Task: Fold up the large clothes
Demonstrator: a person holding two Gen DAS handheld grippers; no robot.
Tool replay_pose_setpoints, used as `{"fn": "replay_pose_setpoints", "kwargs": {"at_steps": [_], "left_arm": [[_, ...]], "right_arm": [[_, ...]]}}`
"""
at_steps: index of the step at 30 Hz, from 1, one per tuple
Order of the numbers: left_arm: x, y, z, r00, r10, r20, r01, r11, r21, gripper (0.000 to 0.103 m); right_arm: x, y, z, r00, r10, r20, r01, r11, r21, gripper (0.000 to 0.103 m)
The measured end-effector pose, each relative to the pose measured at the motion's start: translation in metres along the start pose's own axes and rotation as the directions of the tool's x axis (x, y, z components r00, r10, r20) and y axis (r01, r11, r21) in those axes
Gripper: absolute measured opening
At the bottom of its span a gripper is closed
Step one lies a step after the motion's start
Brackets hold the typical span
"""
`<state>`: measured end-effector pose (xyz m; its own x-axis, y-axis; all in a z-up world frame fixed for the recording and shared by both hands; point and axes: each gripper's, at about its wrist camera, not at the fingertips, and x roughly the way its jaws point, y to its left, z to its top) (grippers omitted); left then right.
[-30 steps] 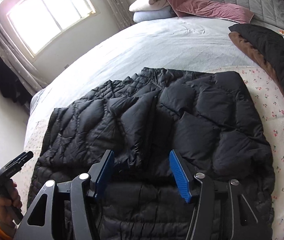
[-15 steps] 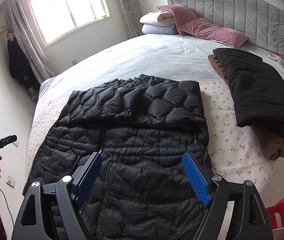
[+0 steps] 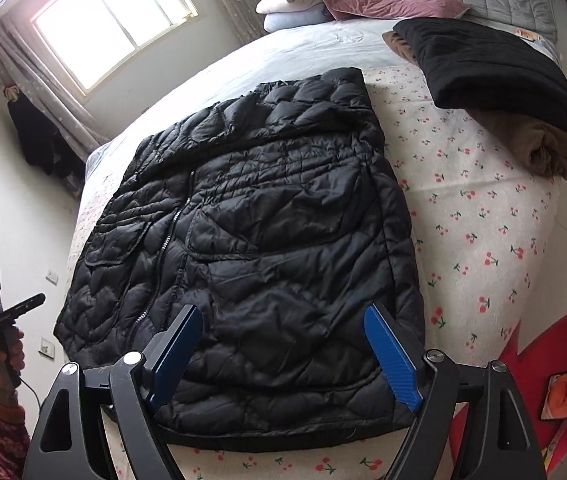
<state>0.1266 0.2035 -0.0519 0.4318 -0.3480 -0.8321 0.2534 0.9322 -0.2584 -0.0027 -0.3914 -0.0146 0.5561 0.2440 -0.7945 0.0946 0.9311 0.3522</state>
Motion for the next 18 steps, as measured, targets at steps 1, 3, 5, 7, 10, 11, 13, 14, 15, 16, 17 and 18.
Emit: {"fn": "replay_pose_setpoints", "kwargs": {"at_steps": [1, 3, 5, 7, 10, 11, 13, 14, 15, 16, 17, 18], "left_arm": [[0.003, 0.004, -0.006, 1.0, -0.018, -0.011, 0.017, 1.0, -0.02, 0.099], [0.009, 0.011, -0.014, 0.999, -0.037, -0.021, 0.036, 0.998, -0.048, 0.099], [0.014, 0.018, -0.02, 0.998, -0.056, -0.022, 0.054, 0.996, -0.076, 0.099], [0.019, 0.025, -0.025, 0.997, -0.08, -0.02, 0.077, 0.991, -0.11, 0.099], [0.027, 0.031, -0.031, 0.993, -0.112, -0.026, 0.107, 0.984, -0.14, 0.099], [0.03, 0.032, -0.032, 0.993, -0.117, -0.034, 0.111, 0.983, -0.145, 0.099], [0.033, 0.034, -0.034, 0.99, -0.133, -0.037, 0.127, 0.981, -0.144, 0.098], [0.034, 0.034, -0.035, 0.988, -0.147, -0.038, 0.14, 0.98, -0.144, 0.098], [0.035, 0.036, -0.035, 0.985, -0.169, -0.041, 0.161, 0.975, -0.154, 0.098], [0.035, 0.038, -0.036, 0.981, -0.191, -0.038, 0.182, 0.969, -0.168, 0.098], [0.034, 0.04, -0.036, 0.977, -0.209, -0.035, 0.199, 0.963, -0.179, 0.098], [0.033, 0.041, -0.037, 0.973, -0.227, -0.031, 0.217, 0.958, -0.188, 0.095]], "right_arm": [[0.0, -0.005, -0.005, 1.0, -0.003, 0.002, 0.003, 1.0, 0.011, 0.084], [0.003, -0.016, -0.016, 1.0, -0.006, 0.007, 0.005, 0.999, 0.045, 0.084], [0.007, -0.026, -0.023, 1.0, -0.004, -0.001, 0.004, 0.996, 0.085, 0.084], [0.013, -0.034, -0.028, 1.0, -0.008, -0.009, 0.009, 0.994, 0.108, 0.084], [0.014, -0.044, -0.031, 1.0, 0.012, -0.011, -0.01, 0.991, 0.136, 0.084], [0.012, -0.048, -0.031, 1.0, 0.018, 0.0, -0.017, 0.989, 0.148, 0.084], [0.007, -0.055, -0.03, 1.0, 0.003, 0.022, -0.007, 0.988, 0.154, 0.084], [0.005, -0.06, -0.029, 1.0, -0.006, 0.027, 0.002, 0.986, 0.164, 0.084], [0.005, -0.066, -0.03, 1.0, -0.004, 0.027, -0.001, 0.984, 0.179, 0.084], [0.005, -0.071, -0.03, 1.0, 0.009, 0.026, -0.014, 0.98, 0.197, 0.084], [0.006, -0.077, -0.032, 0.999, 0.019, 0.028, -0.024, 0.975, 0.219, 0.084], [0.008, -0.083, -0.034, 0.999, 0.028, 0.029, -0.035, 0.969, 0.243, 0.084]]}}
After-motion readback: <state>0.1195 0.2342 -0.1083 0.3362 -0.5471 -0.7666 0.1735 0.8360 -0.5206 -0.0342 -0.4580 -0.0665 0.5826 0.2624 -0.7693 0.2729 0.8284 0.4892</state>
